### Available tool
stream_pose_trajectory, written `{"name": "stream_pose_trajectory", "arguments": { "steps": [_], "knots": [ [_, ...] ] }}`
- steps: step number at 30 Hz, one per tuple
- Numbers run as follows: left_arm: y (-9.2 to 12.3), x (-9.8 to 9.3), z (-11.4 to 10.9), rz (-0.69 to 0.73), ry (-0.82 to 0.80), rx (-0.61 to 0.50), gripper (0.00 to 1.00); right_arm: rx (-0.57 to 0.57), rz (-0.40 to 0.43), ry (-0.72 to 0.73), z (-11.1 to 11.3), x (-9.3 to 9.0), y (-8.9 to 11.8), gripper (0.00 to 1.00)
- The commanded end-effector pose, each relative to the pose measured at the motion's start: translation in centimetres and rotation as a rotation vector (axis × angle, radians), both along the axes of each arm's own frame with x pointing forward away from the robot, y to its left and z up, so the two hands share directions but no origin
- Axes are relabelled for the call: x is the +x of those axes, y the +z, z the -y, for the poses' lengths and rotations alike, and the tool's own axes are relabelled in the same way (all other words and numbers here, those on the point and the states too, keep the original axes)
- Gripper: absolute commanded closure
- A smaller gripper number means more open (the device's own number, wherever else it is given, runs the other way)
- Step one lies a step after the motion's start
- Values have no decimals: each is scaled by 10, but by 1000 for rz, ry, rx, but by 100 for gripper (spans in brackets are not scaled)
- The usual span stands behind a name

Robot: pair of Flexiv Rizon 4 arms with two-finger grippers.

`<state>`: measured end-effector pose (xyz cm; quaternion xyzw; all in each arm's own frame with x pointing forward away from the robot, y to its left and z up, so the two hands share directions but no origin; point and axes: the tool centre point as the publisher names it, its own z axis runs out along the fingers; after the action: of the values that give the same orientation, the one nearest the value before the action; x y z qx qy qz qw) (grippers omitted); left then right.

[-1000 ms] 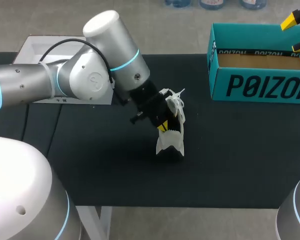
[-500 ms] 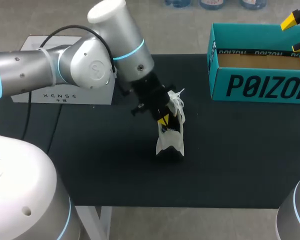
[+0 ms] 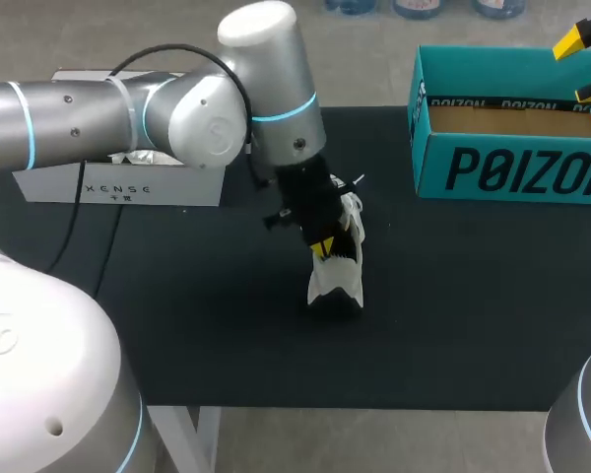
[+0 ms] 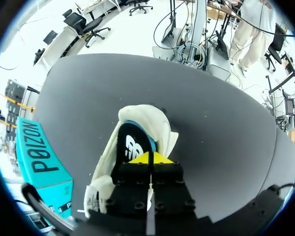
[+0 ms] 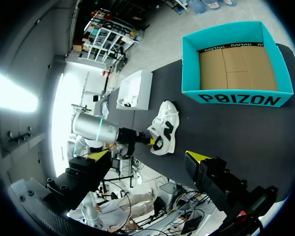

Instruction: Take the shoe out of the shoebox, open the shoe tongue, remove and reinsert the insole, then place the shoe into the shoebox

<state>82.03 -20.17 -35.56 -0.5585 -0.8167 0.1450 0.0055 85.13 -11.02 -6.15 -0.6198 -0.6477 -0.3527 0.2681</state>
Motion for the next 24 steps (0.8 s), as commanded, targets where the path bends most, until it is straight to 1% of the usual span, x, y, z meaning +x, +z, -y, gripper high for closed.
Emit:
{"name": "stream_pose_trajectory", "arguments": {
  "steps": [1,10,12,17,21,24],
  "knots": [
    [-8,1,4,-9,-5,15,100,-3,-3,1,0,2,0,0],
    [-11,-10,7,-47,-32,26,100,-3,-3,1,0,2,0,0],
    [-6,-11,7,-46,-37,25,100,-3,-3,1,0,2,0,0],
    [14,-3,4,3,-43,26,100,-3,-3,1,0,2,0,0],
    [20,4,4,34,-46,28,100,-3,-3,1,0,2,0,0],
    [20,6,5,35,-46,26,100,-3,-3,1,0,2,0,0]
  ]
}}
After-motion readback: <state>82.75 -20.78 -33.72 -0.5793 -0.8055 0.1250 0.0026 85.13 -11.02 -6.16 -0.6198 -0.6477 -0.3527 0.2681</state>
